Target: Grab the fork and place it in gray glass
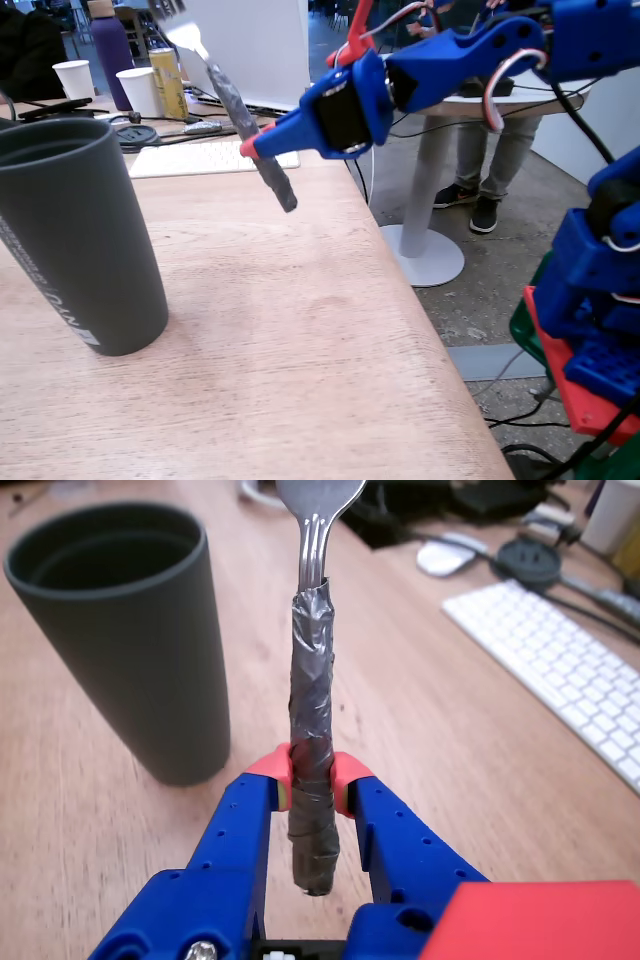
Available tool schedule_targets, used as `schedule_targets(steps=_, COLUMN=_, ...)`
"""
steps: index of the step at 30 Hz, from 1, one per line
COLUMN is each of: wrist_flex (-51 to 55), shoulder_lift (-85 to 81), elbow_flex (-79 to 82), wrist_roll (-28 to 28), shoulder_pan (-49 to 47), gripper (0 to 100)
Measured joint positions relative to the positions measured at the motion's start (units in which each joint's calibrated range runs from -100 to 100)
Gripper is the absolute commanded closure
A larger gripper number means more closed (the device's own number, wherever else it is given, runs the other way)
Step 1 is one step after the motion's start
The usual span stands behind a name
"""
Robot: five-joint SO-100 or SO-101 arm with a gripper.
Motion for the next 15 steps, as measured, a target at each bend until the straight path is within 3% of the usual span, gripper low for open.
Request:
schedule_targets(steps=8, wrist_flex=-8.4, shoulder_lift=0.0, elbow_flex=0.1, wrist_roll=0.1, shoulder_pan=0.1, gripper=100)
schedule_targets(steps=15, wrist_flex=-29.4, shoulder_lift=12.6, elbow_flex=-5.7, wrist_roll=0.0, shoulder_pan=0.3, gripper=100)
